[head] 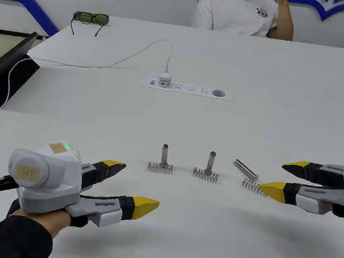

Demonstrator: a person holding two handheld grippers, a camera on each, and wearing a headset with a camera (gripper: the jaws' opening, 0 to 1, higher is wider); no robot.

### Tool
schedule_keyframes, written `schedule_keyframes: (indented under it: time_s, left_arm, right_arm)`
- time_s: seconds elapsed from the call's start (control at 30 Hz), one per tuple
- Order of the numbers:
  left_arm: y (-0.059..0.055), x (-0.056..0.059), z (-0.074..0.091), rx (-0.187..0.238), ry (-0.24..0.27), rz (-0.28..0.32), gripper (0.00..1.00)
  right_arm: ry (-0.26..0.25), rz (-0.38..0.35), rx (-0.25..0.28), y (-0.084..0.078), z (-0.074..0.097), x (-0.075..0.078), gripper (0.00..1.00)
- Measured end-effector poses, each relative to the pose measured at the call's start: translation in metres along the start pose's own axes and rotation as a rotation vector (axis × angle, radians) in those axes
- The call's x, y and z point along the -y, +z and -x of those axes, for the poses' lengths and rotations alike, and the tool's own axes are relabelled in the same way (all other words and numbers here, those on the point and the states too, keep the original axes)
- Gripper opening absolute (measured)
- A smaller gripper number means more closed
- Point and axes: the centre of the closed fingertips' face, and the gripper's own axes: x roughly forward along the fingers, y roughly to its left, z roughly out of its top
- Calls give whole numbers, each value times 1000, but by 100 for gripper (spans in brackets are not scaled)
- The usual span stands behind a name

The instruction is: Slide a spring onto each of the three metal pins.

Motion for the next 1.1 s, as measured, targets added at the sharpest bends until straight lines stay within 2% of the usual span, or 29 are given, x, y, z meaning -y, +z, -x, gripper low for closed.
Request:
schedule_keyframes:
  time_s: [0.3, 0.43, 0.57, 0.67, 1.1]
  left_arm:
    - [0, -1, 1, -2, 10, 5, 71]
    - [1, 0, 1, -2, 13, 5, 71]
    - [-1, 1, 2, -6, 16, 5, 71]
    - [-1, 0, 3, -7, 20, 7, 71]
    - [-5, -2, 4, -13, 27, 10, 70]
  right_arm:
    - [-9, 9, -34, 17, -18, 13, 39]
    - [-18, 23, -71, 19, -30, 18, 36]
    - [-22, 25, -98, 17, -39, 21, 31]
    - [-28, 21, -138, 13, -47, 24, 29]
    - [-22, 22, -238, 11, -71, 27, 20]
